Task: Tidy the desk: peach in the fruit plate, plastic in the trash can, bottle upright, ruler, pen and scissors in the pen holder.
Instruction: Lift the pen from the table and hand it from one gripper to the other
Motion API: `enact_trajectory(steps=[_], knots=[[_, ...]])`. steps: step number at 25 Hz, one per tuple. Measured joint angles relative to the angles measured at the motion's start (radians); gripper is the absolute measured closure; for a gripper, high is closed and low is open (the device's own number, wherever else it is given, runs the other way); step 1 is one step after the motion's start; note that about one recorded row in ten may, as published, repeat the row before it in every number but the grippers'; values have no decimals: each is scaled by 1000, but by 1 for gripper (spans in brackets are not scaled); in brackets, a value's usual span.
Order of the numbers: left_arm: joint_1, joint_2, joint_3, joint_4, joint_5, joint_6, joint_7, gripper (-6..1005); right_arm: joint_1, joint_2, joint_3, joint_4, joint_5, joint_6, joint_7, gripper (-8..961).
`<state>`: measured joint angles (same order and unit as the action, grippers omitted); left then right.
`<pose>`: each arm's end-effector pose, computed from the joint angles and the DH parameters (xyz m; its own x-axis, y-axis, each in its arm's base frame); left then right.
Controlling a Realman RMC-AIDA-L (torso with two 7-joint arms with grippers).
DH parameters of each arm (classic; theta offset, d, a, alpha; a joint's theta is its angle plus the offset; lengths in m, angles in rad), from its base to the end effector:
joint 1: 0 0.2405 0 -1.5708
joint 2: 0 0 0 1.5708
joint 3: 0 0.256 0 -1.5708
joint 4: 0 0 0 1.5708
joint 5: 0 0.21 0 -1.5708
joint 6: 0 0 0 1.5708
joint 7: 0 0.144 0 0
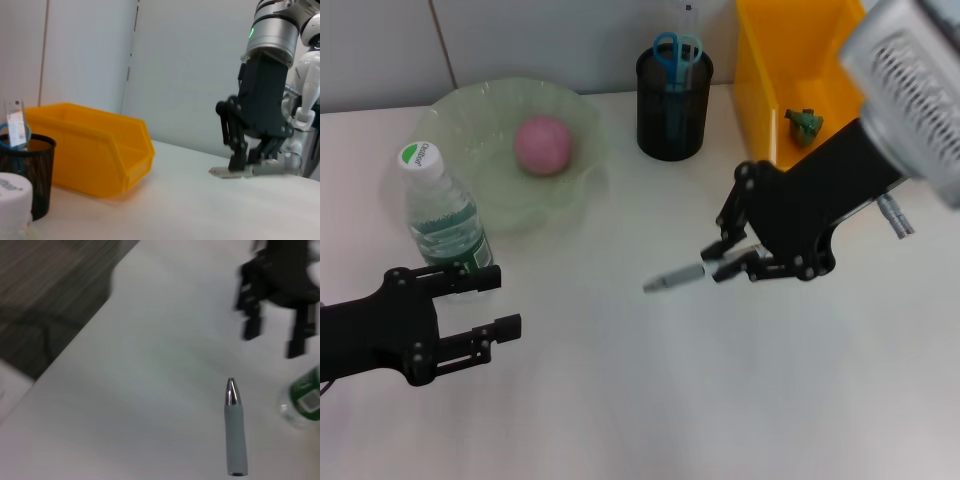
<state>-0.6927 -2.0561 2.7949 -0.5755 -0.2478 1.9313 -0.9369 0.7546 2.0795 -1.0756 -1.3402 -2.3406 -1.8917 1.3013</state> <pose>-0.2850 0.2870 0.0165 0.7952 0.2171 0.5662 0.3375 -0.9342 -0.1159 0.1231 0.3469 0.0345 0.8588 0.4990 0.1161 0.4962 -0.8665 0.0540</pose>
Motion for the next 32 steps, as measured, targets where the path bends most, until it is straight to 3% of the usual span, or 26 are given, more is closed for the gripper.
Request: enact_trajectory(steps=[6, 9, 13, 21, 32], knots=[[32, -7, 0, 19, -43, 23, 74, 401, -119, -5, 225, 23, 265, -34, 123, 822], [34, -8, 0, 28, -46, 27, 86, 402, -149, -6, 275, 55, 327, -30, 144, 822], [35, -8, -1, 62, -48, 32, 115, 405, -181, -6, 393, 220, 444, 1, 190, 822], [55, -9, -1, 179, -93, 37, 267, 410, -179, -16, 475, 462, 496, 86, 314, 823], [36, -7, -8, 250, -108, 41, 297, 416, -179, -25, 471, 576, 493, 127, 385, 823]])
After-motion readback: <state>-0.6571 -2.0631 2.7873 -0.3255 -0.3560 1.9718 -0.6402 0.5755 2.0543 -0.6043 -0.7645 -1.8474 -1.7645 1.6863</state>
